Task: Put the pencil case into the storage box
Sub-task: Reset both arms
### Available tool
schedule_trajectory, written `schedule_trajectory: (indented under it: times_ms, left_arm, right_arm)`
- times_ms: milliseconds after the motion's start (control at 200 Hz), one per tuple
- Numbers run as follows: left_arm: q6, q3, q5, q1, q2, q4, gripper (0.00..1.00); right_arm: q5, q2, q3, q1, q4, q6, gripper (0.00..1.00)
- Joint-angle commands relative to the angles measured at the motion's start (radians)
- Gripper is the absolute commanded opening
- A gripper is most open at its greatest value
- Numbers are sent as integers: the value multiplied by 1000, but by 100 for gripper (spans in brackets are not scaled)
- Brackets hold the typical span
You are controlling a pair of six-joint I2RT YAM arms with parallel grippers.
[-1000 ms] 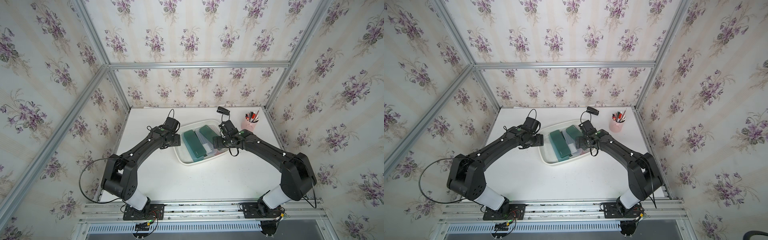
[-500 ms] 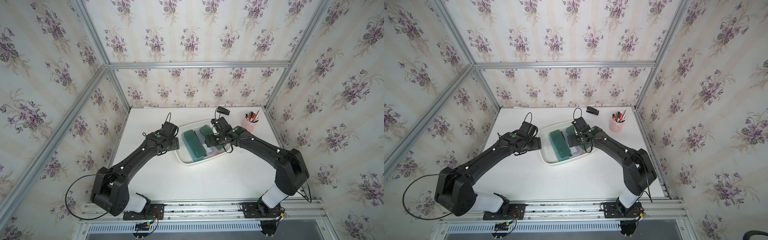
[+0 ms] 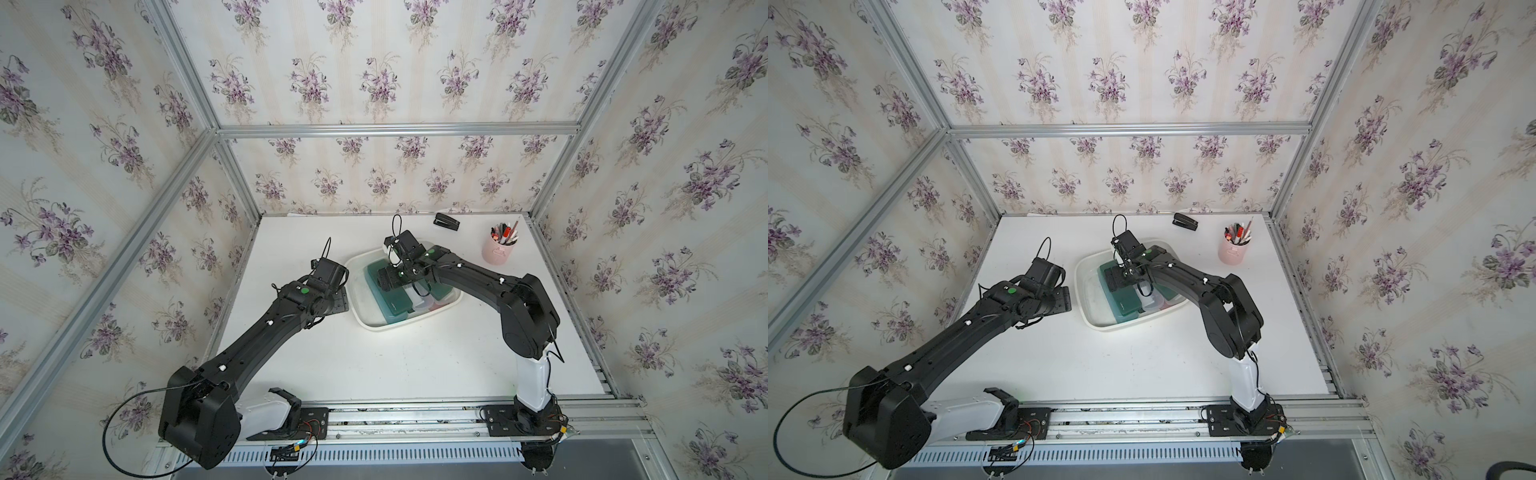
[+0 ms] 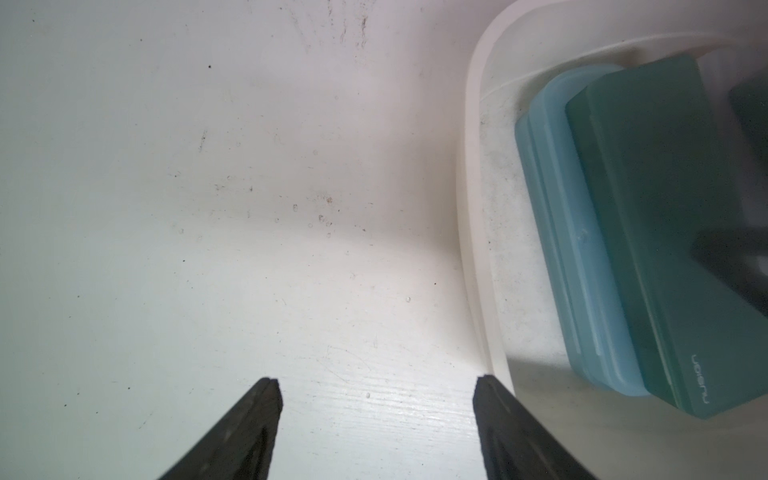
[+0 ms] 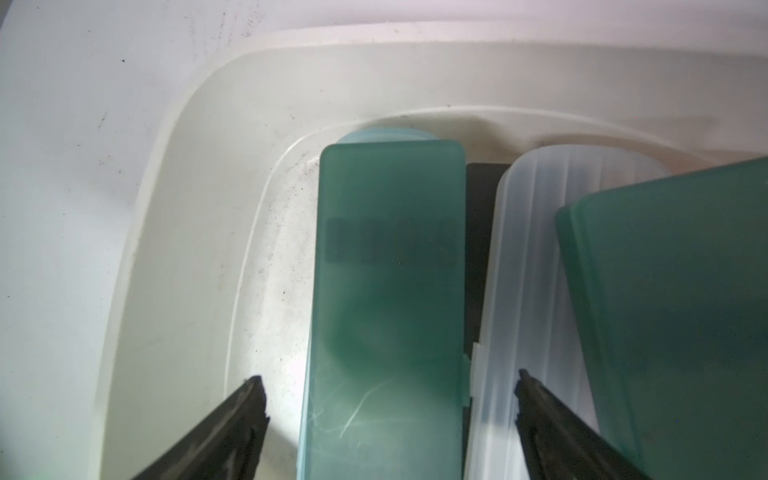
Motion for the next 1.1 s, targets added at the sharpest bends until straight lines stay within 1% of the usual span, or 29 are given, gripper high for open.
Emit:
schedule_trajectory:
  times_ms: [0,255,564,654,724,804,844,904,964,974,994,1034,1069,1099]
  left_arm:
    - [1,-14,-23,-1,10,-1,78]
    - [6,-15,-28,1,21,1,78]
    - [10,-8,-42,1,22,-9,78]
    - [15,-3,-48,1,23,-11,78]
    - [26,10,-73,2,18,-20,78]
    - [57,38,-113,14,4,-27,79]
    - [77,51,-147,22,-6,-19,86]
    - [114,64,-216,38,-20,4,99]
    - [149,70,-327,47,-35,26,99]
    - [158,68,-350,47,-38,37,99]
    - [187,57,-380,51,-45,71,99]
    - [263,15,-412,59,-65,178,99]
    - [339,-49,-411,70,-88,301,99]
    - [428,-103,-390,80,-107,417,99]
  right_arm:
    - [36,26,7,-9,20,-2,96]
    - [68,67,29,-42,51,-7,97]
    - [49,111,111,-85,38,-30,97]
    - [33,99,111,-89,30,-32,97]
    - [25,30,64,-89,50,-25,98]
    - [46,-104,-52,-93,94,-15,100]
    - [56,-184,-121,-105,119,-14,100]
    - [76,-305,-227,-136,163,-17,100]
    - [98,-434,-351,-188,219,-16,100]
    - [99,-456,-375,-191,230,-17,100]
    - [103,-500,-426,-239,256,-18,100]
    - [111,-588,-527,-290,322,-18,100]
    - [119,-672,-617,-342,387,-16,100]
    - [121,-736,-701,-393,444,-6,100]
